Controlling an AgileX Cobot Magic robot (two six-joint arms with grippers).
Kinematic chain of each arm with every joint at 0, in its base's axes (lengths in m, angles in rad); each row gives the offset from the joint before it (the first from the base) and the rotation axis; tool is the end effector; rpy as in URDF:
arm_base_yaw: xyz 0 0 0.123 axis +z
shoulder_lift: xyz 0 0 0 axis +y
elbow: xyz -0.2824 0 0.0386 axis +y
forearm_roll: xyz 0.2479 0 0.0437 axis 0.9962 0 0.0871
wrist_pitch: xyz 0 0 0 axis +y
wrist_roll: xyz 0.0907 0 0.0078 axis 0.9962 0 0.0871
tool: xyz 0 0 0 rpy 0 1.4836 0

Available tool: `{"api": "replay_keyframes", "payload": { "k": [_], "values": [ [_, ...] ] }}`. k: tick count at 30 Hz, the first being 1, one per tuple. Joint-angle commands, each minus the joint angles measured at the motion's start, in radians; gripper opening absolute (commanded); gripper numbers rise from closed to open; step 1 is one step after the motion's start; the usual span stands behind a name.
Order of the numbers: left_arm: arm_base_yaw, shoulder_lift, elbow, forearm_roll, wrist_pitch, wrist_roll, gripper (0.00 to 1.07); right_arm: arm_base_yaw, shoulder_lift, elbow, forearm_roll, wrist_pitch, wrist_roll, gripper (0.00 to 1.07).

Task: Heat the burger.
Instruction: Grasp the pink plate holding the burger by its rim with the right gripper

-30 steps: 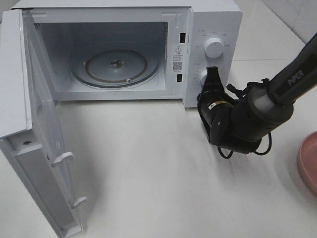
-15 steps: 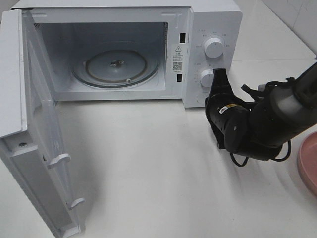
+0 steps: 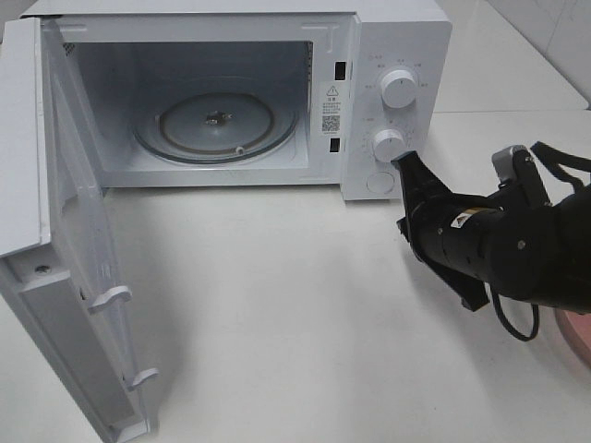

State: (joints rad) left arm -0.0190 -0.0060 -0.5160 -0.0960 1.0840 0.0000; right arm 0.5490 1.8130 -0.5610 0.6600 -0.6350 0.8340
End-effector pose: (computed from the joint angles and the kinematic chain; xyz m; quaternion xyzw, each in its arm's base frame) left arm -0.0090 -0.0075 0.2800 0.0110 0.8525 -0.0528 0.5199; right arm 0.2668 0.1244 0.1156 0.4352 0.7667 0.2715 0.3860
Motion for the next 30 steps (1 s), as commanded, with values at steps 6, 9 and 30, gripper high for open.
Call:
{"api": "replay_keyframes", "payload": {
  "k": [6,9,30],
  "values": [
    [0.002,-0.015,0.0,-0.009,-0.014,0.0,1.0,-0.002,-0.117,0.009,-0.009,0.229,-0.376,0.0],
    [0.002,-0.015,0.0,-0.009,-0.014,0.0,1.0,-0.002,-0.151,0.009,-0.009,0.313,-0.486,0.0],
    [0.002,-0.015,0.0,-0.009,-0.014,0.0,1.0,-0.155,-0.314,0.003,-0.294,1.002,-0.949,0.04]
  ]
}}
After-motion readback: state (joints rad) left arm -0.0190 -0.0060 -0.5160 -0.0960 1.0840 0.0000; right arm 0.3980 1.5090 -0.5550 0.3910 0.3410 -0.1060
